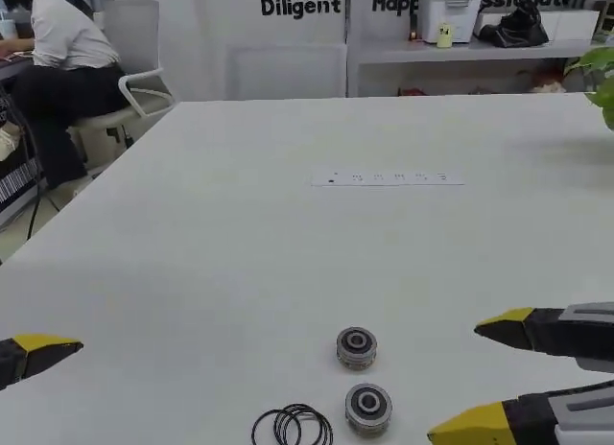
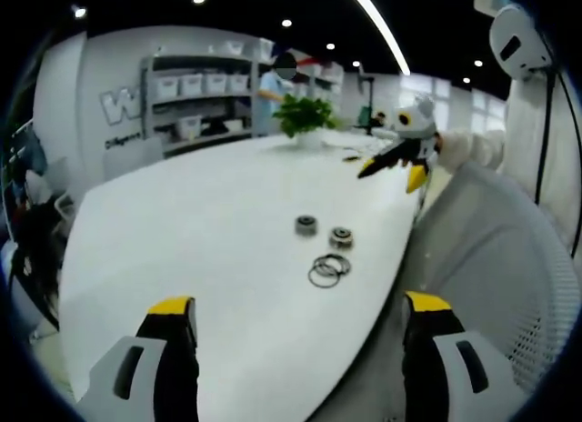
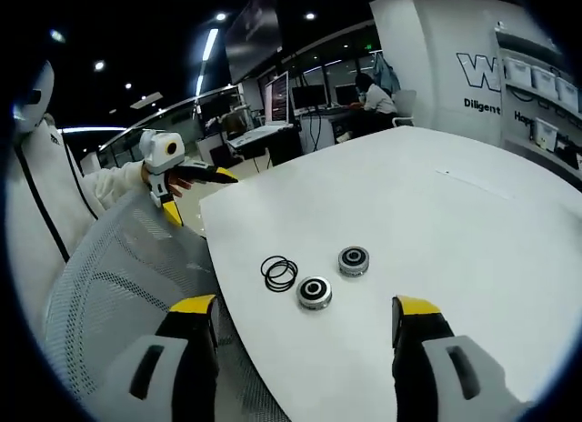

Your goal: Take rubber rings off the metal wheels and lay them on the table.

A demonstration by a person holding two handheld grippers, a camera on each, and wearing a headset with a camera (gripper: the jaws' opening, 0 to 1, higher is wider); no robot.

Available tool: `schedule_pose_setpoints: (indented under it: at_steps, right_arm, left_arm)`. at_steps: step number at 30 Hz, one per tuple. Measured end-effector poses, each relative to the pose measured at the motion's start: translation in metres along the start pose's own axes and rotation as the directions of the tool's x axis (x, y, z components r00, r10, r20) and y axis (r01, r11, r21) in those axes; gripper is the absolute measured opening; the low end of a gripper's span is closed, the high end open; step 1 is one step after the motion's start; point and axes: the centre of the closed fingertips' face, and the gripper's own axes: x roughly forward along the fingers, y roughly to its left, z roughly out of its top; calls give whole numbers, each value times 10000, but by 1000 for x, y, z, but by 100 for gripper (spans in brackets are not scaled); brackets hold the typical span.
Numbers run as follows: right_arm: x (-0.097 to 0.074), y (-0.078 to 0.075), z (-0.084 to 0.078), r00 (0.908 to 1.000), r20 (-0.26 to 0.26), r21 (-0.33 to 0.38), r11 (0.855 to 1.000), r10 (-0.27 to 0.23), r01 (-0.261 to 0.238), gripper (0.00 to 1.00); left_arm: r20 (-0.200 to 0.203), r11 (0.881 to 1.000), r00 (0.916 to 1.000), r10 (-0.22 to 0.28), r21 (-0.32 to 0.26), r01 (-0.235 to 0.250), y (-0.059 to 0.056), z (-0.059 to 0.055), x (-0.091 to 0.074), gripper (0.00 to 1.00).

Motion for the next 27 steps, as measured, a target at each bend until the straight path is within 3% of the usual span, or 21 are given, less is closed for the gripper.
schedule_pose_setpoints:
  at_steps: [6,16,27]
  right_arm:
    - [-4,-6,-19,9994,-314,438,9990,-109,123,83]
    - [-7,-12,-57,9962,-802,1095,9931,-330,417,86]
    - [-6,-12,-69,9957,-823,1414,9884,-437,550,86]
  left_arm:
    - [-14,9999,10000,-58,-126,58,-3,-2,2,96]
    - [-98,9989,9999,-76,-454,72,-1,-14,4,97]
    - [-157,9972,9998,105,-741,-116,5,-25,4,98]
